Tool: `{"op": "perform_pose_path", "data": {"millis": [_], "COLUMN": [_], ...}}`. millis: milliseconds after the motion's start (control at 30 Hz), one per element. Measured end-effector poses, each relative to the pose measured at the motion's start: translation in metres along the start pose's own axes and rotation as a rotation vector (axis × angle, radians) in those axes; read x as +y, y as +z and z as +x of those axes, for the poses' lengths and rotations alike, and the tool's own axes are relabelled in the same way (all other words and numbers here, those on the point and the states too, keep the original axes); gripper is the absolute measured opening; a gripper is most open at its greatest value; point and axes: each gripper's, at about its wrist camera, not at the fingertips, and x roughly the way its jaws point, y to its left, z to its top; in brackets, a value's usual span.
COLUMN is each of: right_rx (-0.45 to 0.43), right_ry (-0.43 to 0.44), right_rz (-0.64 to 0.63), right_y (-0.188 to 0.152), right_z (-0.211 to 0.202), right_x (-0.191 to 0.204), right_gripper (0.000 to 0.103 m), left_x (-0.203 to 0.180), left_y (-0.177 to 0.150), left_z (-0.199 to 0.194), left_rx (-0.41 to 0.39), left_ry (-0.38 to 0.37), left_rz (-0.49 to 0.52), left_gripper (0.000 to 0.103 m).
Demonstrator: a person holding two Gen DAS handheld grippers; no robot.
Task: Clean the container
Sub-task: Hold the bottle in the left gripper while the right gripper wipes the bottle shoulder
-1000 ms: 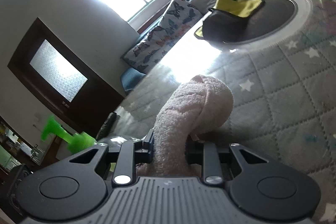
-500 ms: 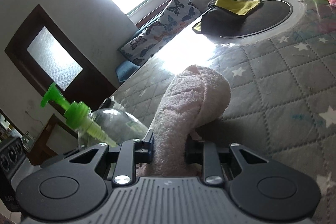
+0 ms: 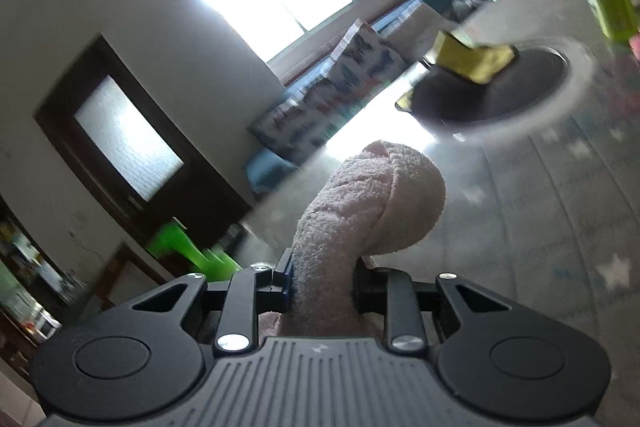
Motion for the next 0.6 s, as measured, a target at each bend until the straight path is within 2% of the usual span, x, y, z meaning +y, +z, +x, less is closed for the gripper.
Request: {"op": "perform_pose_path", "data": {"millis": [67,200,433,600], "right_rx": [-0.004,0.03,0.074,0.103], "right_ry": [0.026,0.009,-0.044,-0.107], "right_rz": [-0.003,-0.001,0.075,0.053], "right_y": [0.008,0.01,-0.008,-0.023], "right_z": [0.006,0.028,0.042,0.041], "right_x": [0.003,-0.001,-0.029,-0.035], "right_gripper": [0.025,0.025,0.025,0.025], "left_x": [-0.001,0.001,0.0,0.003], "left_y": [0.0,-0.001,-0.003,0.006], "left_z": [0.003,0.003,0.003,0.003], "left_rx": [-0.006,-0.01,-0.012,-0.005], "left_ry": [-0.007,-0.016,-0.019,-0.011], "left_rz": [0.006,0.0,0.005,0.001], "left_gripper": [0.087,0.087,0.087,0.087]}}
